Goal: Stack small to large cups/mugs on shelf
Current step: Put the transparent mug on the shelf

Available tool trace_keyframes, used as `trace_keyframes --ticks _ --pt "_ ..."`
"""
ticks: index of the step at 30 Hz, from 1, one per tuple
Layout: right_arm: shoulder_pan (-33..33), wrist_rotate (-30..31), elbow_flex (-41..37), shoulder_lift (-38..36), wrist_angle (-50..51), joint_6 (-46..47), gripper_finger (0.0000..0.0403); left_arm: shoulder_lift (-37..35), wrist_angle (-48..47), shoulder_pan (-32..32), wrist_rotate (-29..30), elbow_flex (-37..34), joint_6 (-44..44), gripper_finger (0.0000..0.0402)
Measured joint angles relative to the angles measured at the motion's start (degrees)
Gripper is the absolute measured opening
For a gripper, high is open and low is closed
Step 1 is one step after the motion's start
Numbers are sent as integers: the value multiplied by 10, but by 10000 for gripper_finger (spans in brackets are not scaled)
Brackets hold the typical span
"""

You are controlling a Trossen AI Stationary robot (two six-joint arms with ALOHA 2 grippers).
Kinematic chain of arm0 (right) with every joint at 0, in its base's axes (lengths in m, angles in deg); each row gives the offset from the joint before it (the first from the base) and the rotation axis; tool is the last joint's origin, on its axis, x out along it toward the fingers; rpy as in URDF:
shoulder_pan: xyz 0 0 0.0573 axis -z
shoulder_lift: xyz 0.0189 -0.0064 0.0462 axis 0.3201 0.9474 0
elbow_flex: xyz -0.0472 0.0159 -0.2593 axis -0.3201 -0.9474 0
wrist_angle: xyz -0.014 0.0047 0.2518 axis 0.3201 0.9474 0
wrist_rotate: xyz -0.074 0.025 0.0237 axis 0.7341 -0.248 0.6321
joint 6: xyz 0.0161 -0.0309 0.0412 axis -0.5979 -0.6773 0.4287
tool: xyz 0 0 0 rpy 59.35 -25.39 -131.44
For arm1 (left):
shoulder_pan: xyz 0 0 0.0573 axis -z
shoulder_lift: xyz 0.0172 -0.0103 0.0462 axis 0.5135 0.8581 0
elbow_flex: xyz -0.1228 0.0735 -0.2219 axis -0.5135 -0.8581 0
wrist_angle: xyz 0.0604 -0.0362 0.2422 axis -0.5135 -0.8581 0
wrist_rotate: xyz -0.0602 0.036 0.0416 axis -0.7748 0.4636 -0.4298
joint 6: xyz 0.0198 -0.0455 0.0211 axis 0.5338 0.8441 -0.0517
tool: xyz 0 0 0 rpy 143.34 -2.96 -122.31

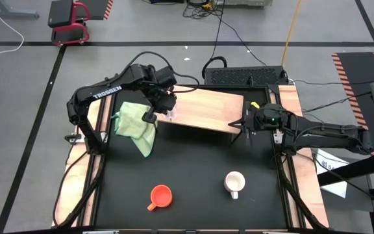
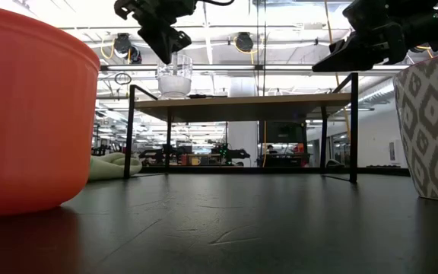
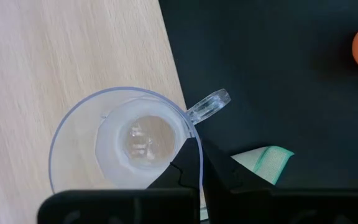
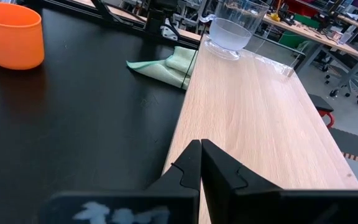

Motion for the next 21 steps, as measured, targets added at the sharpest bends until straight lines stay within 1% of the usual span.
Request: trace_keyframes --ticks 14,18,21 --pt "0 0 0 0 0 0 0 0 -2 0 -6 0 5 0" --pt "0 0 0 0 0 2 0 5 -4 0 -26 -1 10 0" --pt "0 0 0 0 0 3 0 5 -4 -1 -19 -1 13 0"
